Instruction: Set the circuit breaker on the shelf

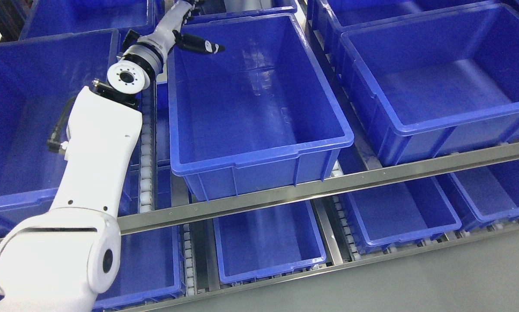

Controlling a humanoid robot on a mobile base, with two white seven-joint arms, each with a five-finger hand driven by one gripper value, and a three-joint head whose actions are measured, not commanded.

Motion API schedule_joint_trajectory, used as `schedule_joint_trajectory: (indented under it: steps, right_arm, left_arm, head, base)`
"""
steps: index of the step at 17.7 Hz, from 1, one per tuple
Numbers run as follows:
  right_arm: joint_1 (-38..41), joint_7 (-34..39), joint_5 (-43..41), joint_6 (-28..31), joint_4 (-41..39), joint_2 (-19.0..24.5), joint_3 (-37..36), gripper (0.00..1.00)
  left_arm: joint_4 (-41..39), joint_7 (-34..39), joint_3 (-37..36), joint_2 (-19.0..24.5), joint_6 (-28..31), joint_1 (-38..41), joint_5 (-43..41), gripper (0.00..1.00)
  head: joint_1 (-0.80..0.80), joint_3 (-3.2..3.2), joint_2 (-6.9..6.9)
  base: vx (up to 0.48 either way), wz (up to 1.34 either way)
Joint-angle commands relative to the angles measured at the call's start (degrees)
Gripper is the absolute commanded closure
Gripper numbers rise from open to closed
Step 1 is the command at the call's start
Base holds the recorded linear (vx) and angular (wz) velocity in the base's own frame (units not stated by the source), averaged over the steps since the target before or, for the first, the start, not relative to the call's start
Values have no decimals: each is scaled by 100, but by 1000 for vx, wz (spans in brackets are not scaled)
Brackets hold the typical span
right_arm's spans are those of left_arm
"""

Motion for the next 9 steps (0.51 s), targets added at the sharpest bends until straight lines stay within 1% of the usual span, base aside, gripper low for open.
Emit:
schedule_joint_trajectory:
  steps: [1,3,6,8,9]
  right_arm:
    - [0,3,0,977,-1,-100,114,0]
    - [0,3,0,977,-1,-100,114,0]
    - [0,3,0,977,-1,-100,114,0]
    - [0,3,0,977,-1,-100,114,0]
    - [0,3,0,977,-1,-100,114,0]
  left_arm:
    - [-2360,363,1193,100,443,671,1536,0]
    - [-3398,364,966,100,822,1180,1712,0]
    - [-5093,355,246,100,946,2374,1756,0]
    - [-5825,355,-36,100,1148,3104,1756,0]
    - [-6029,355,-107,100,1166,3395,1756,0]
  head:
    - [0,0,0]
    - [0,0,0]
    - [0,0,0]
    - [0,0,0]
    - [0,0,0]
  base:
    - [0,0]
    - [0,0]
    - [-7,-2]
    - [-10,-9]
    - [-7,-17]
